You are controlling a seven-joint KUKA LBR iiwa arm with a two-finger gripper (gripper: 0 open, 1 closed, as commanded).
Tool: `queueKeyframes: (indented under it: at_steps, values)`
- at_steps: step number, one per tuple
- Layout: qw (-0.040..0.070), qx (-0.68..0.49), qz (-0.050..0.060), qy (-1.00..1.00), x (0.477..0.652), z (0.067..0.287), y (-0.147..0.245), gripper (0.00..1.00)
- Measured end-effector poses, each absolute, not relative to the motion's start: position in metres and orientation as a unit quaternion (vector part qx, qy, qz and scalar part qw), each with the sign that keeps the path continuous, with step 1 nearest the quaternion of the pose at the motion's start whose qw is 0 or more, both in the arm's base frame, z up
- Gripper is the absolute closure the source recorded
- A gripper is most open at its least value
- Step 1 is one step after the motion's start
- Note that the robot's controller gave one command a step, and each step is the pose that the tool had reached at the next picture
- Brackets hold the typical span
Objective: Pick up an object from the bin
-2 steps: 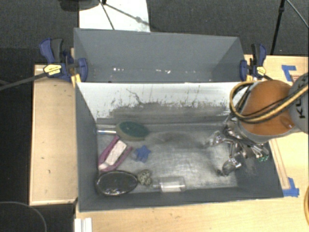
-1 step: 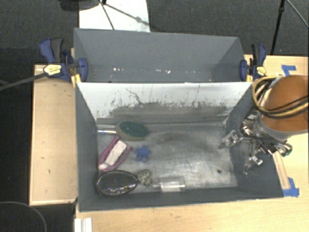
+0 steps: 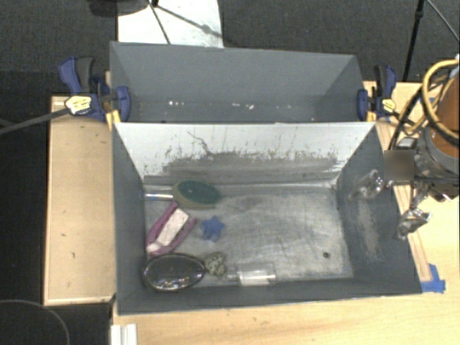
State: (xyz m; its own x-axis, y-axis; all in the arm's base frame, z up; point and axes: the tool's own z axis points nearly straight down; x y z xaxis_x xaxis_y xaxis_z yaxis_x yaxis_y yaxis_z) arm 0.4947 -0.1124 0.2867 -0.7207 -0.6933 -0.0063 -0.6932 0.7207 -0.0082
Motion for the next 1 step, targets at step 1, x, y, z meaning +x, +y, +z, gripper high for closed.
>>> queueKeyframes:
  at_steps: [1]
  values:
    - [-0.001,-0.386,0.004,0.923,0.4941,0.1754,-0.0005,0.0]
